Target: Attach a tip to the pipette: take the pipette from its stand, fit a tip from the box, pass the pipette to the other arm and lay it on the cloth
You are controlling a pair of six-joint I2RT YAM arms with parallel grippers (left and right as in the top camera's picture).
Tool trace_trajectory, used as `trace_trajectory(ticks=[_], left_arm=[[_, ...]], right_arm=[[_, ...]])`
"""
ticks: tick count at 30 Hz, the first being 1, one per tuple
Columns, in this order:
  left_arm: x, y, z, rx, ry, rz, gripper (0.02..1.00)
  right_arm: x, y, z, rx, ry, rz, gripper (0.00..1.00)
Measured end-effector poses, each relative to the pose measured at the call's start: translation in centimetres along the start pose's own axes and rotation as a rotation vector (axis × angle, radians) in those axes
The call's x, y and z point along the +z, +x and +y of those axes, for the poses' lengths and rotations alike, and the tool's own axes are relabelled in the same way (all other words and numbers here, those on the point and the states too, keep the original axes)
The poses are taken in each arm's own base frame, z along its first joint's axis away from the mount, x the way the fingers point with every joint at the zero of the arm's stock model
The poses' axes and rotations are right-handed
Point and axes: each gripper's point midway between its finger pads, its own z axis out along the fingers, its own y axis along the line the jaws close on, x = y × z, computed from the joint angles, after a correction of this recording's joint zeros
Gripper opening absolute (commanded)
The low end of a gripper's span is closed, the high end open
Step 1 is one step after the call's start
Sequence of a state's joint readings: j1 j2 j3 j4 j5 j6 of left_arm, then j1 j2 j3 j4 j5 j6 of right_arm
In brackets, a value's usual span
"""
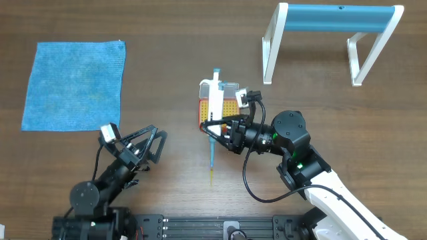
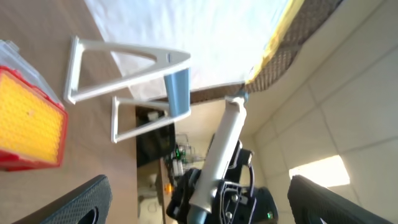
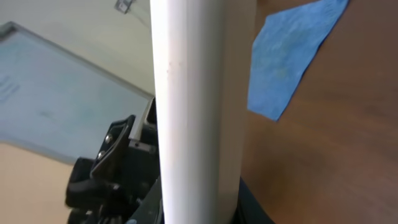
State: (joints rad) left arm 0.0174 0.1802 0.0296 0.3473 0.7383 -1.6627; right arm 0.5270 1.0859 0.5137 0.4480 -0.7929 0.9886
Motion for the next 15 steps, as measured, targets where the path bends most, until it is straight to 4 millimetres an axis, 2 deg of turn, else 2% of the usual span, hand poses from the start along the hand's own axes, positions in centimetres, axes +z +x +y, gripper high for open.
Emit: trace_trajectory(ticks=[3, 7, 9, 12, 15], left_arm=[[1.2, 0.5, -1.6, 0.027, -0.024, 0.086, 0.919], [4.7, 0.5, -6.0, 0.143, -0.047, 0.287, 0.908], [6.8, 0.4, -7.0, 0.191, -0.044, 0.399, 0.906], [9.2, 1.8, -6.5, 0.204, -0.043, 0.547, 0.908], [11.3, 3.5, -4.9, 0.192, -0.054, 0.656, 0.906]], right_arm=[[0.0, 0.8, 0.7, 0.041, -0.036, 0.046, 0.08], [-0.1, 1.3, 1.0, 0.074, -0.055, 0.077, 0.08], [-0.1, 1.4, 1.1, 0.079, -0.059, 0.082, 0.082], [-0.1, 1.4, 1.1, 0.082, -0.058, 0.082, 0.084], [-0.1, 1.4, 1.1, 0.082, -0.058, 0.082, 0.08]])
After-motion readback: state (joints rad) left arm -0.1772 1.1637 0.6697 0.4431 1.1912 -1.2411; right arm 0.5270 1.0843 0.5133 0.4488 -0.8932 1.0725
